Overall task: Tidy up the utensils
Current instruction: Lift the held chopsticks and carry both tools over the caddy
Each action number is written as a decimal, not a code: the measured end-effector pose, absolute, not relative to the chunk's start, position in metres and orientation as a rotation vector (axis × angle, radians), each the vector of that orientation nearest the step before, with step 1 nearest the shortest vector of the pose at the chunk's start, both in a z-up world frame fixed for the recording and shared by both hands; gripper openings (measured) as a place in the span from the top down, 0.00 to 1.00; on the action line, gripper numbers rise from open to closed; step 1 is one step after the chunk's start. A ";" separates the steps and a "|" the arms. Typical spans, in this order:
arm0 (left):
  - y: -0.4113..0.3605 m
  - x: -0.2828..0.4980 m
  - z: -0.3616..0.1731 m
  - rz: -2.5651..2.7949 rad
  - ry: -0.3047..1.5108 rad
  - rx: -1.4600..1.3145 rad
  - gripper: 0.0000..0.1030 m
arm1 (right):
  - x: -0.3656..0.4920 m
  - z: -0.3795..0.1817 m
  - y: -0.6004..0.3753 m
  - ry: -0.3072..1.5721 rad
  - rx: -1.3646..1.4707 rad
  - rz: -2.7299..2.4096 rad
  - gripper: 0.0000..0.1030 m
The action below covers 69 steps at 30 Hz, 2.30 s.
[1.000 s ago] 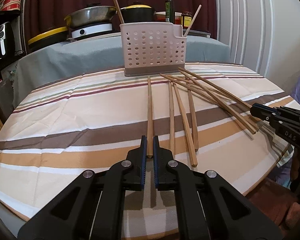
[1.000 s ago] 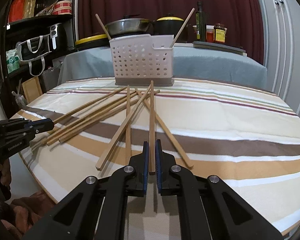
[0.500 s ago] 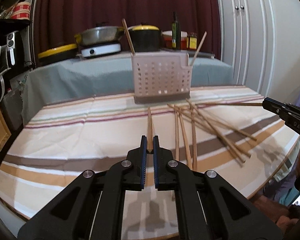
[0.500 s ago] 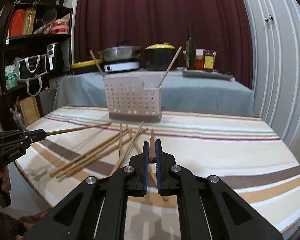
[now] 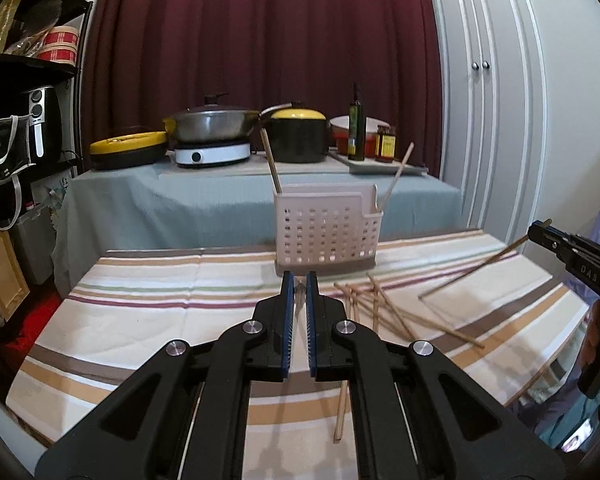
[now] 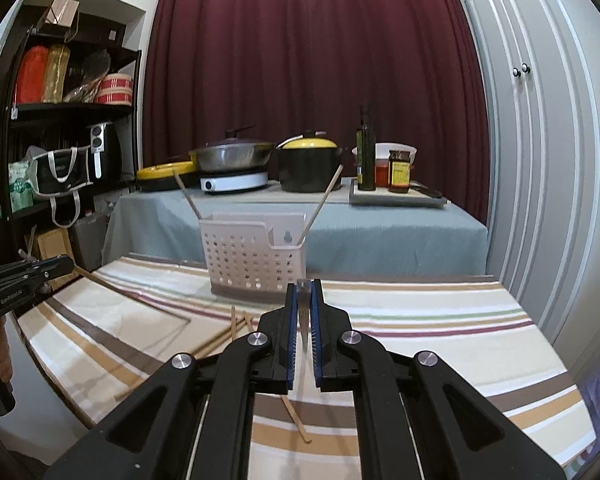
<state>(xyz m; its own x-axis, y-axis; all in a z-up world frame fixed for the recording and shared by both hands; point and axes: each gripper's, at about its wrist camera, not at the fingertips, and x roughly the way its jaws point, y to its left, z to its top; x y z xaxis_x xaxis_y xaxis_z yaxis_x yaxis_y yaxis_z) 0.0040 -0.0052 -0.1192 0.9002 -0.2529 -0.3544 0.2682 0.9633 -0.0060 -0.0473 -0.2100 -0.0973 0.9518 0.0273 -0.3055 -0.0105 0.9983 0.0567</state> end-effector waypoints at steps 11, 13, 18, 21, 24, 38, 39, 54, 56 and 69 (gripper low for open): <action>0.010 0.018 -0.075 -0.243 0.356 -0.012 0.94 | -0.028 -0.074 -0.223 0.371 0.070 0.015 0.93; 0.011 0.026 -0.073 -0.241 0.365 -0.020 0.94 | -0.022 -0.072 -0.223 0.374 0.066 0.013 0.93; 0.013 0.040 -0.071 -0.229 0.364 -0.017 0.94 | -0.004 -0.068 -0.228 0.365 0.069 0.014 0.93; 0.013 0.046 -0.070 -0.227 0.357 -0.017 0.94 | 0.004 -0.067 -0.229 0.357 0.063 0.010 0.93; 0.014 0.055 -0.071 -0.224 0.347 -0.023 0.94 | 0.011 -0.066 -0.231 0.349 0.065 0.009 0.93; 0.003 0.084 -0.036 -0.296 0.282 -0.050 0.94 | 0.031 -0.039 -0.234 0.285 0.092 0.065 0.93; 0.002 0.088 -0.031 -0.306 0.272 -0.053 0.94 | 0.033 -0.034 -0.234 0.271 0.093 0.073 0.93; -0.033 0.159 0.047 -0.344 0.061 -0.027 0.94 | 0.096 0.032 -0.226 0.074 0.095 0.142 0.93; -0.038 0.170 0.049 -0.336 0.054 -0.017 0.94 | 0.108 0.035 -0.224 0.064 0.096 0.141 0.93; -0.056 0.226 -0.013 -0.329 0.177 0.019 0.94 | 0.164 -0.023 -0.212 0.210 0.116 0.144 0.93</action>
